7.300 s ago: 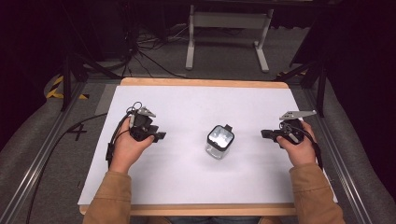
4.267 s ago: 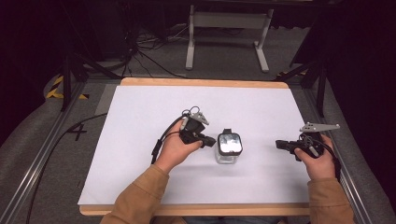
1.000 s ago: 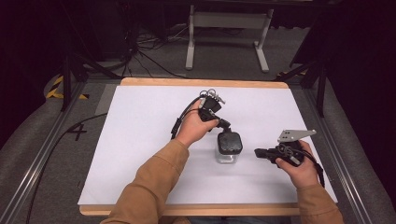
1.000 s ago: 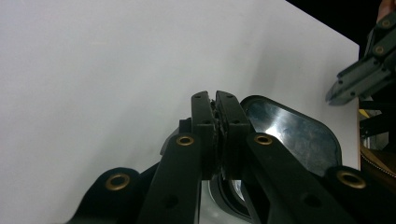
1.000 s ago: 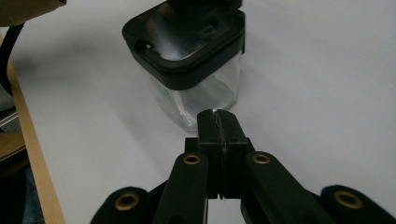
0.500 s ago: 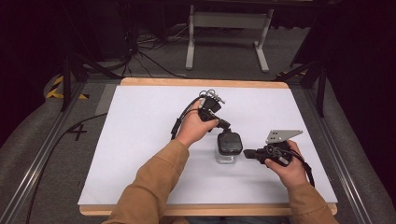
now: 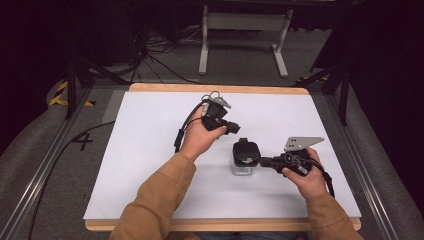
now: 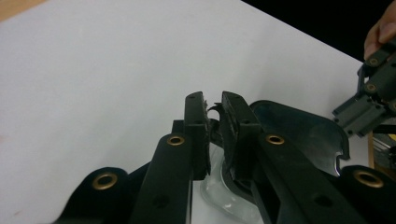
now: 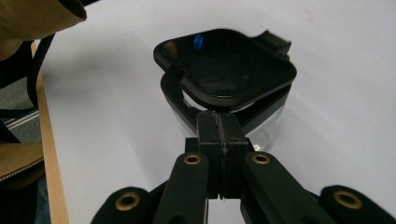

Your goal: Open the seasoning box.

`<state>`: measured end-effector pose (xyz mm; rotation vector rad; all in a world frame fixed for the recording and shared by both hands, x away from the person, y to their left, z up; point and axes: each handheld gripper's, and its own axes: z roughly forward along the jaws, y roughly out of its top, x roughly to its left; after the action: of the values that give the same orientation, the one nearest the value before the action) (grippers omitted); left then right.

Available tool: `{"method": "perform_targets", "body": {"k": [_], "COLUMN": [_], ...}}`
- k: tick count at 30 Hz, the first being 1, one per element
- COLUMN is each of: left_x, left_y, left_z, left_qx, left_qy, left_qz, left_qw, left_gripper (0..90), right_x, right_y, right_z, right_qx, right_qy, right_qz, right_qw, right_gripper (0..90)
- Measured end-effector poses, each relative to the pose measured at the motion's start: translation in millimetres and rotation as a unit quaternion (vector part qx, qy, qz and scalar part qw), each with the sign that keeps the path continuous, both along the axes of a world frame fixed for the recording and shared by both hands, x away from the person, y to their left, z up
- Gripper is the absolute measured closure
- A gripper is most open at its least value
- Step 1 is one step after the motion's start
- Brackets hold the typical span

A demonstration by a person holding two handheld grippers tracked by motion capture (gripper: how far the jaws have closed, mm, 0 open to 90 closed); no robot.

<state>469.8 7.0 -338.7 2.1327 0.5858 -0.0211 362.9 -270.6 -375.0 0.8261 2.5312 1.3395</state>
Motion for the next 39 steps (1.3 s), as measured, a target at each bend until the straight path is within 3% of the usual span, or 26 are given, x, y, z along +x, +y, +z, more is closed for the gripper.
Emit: {"method": "perform_targets", "body": {"k": [10,14,17,21,26,27,29,35,39], "left_x": [-38.2,-52.2,-62.2,-72.7,-79.0,-80.9,-83.6,-83.3,-79.2], "left_y": [25.8,29.6,28.1,20.7,8.3,4.3,-2.5,-8.0,-10.3], "left_z": [7.1,-1.7,-13.7,-20.9,-26.8,-28.2,-31.0,-33.6,-38.4], "left_qx": [-0.002,-0.009,-0.03,-0.035,-0.041,-0.034,-0.035,-0.03,-0.016], "left_qy": [-0.01,0.008,0.023,0.017,-0.005,-0.023,-0.038,-0.038,-0.03], "left_qz": [-0.015,-0.028,-0.039,-0.044,-0.034,-0.024,-0.019,-0.026,-0.027], "left_qw": [0.9998,0.9995,0.9985,0.9983,0.9986,0.9989,0.9985,0.9985,0.9991], "left_gripper": [84.0,85.5,86.5,88.8,89.2,89.1,89.2,89.2,89.5], "right_x": [4.6,6.1,7.4,8.7,9.5,9.8,10.0,10.6,11.1], "right_y": [-3.3,-3.3,-2.8,-2.4,-2.2,-2.2,-2.3,-3.0,-3.2], "right_z": [14.6,18.4,21.1,24.2,26.8,27.3,27.3,27.5,29.1], "right_qx": [0.047,0.058,0.064,0.07,0.076,0.076,0.076,0.074,0.065], "right_qy": [-0.03,-0.038,-0.046,-0.052,-0.056,-0.056,-0.057,-0.06,-0.066], "right_qz": [-0.015,-0.021,-0.023,-0.026,-0.027,-0.027,-0.028,-0.033,-0.038], "right_qw": [0.9983,0.9974,0.9967,0.9959,0.9952,0.9952,0.9951,0.9949,0.995], "right_gripper": [90.0,90.0,90.0,90.0,90.0,90.0,90.0,90.0,90.0]}}
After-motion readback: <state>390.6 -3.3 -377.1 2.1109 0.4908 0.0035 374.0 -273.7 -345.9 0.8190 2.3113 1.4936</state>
